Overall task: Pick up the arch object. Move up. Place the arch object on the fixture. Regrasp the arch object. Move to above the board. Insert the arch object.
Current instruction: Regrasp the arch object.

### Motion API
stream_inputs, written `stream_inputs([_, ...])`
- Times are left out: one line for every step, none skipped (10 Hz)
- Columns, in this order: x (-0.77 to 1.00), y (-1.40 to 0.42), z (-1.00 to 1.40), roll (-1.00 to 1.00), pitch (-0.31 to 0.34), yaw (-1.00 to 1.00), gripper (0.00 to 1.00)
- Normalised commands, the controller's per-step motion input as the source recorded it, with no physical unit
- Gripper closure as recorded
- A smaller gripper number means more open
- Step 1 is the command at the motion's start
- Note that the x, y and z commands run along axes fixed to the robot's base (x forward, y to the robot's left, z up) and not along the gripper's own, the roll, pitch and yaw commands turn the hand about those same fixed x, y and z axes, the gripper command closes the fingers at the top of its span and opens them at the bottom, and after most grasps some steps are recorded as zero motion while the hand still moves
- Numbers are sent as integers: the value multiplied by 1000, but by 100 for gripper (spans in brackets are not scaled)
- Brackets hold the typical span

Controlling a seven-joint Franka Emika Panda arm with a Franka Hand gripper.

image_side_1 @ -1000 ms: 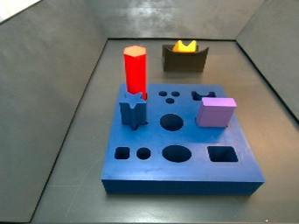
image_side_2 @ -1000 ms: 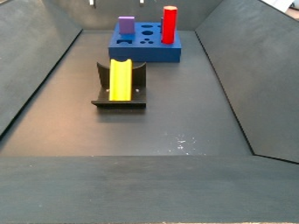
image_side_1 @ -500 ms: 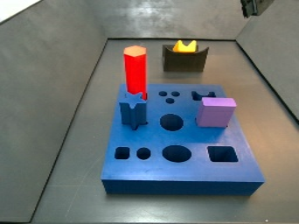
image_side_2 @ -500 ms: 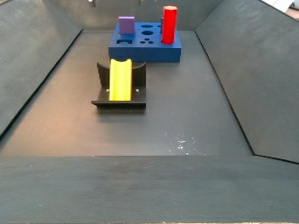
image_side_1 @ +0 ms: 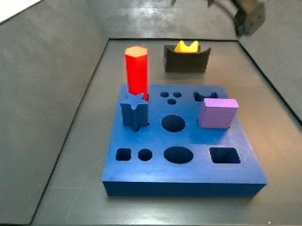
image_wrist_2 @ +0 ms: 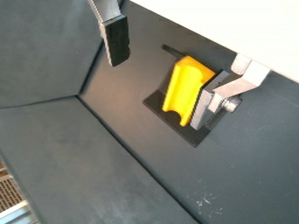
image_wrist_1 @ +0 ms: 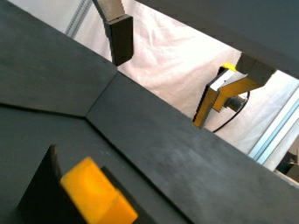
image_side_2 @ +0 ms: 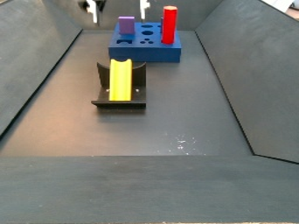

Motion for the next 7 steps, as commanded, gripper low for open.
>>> stream_inputs([67, 57, -1000, 108, 91, 142, 0])
stream_inputs([84, 49, -1000, 84, 43, 156, 0])
stream_inputs([92, 46, -1000, 81, 21, 153, 0])
stream_inputs([102, 40, -1000, 83, -14, 145, 0])
stream_inputs([113, 31, -1000, 81, -47, 126, 0])
stream_inputs([122, 26, -1000, 79, -68, 105, 0])
stream_inputs([123, 21, -968, 81, -84, 82, 0])
